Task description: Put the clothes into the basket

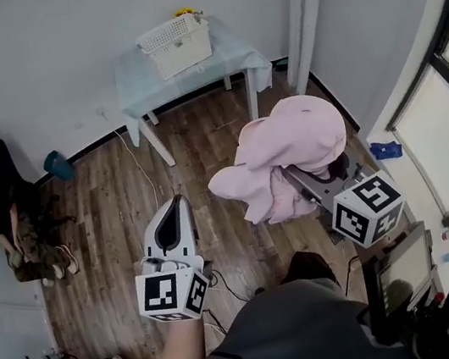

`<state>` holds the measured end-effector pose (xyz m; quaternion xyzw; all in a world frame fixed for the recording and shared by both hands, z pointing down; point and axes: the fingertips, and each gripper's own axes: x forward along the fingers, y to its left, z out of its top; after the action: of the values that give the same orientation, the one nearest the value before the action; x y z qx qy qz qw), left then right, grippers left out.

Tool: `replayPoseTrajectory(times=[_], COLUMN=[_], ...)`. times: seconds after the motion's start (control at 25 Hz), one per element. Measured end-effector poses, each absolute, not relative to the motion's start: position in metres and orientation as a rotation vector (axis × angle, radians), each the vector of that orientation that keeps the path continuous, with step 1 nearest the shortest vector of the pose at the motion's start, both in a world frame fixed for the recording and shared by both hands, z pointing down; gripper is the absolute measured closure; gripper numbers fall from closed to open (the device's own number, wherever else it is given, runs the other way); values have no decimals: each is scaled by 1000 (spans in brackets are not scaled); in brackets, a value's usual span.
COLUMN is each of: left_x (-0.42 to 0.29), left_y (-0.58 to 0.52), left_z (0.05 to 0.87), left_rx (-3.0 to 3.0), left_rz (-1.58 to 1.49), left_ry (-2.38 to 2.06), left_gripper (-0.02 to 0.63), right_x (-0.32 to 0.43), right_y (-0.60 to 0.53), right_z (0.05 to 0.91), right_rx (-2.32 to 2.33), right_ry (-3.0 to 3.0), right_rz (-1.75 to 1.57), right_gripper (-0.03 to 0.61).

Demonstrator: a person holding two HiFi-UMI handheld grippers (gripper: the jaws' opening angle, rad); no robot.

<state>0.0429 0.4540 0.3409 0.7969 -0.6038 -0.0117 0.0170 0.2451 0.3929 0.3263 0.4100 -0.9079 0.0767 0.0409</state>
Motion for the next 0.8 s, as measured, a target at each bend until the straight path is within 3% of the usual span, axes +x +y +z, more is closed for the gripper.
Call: replayPoseTrajectory(times=[0.12,0.4,0.8], left_x=[42,47,44], left_y=[436,284,279], left_z=[345,346,340], left_rx=[2469,2367,2372], left_rz=[-43,21,16], left_ry=[-1877,-1938,-1982], left_gripper=[604,604,604], right_x=[243,240,238], right_y=[372,210,206], right_z=[326,335,328], right_rx=[1240,1116,1089], right_ry=[-2801,-2837,-2883], right_rz=[253,341,267], right_gripper=[265,265,265])
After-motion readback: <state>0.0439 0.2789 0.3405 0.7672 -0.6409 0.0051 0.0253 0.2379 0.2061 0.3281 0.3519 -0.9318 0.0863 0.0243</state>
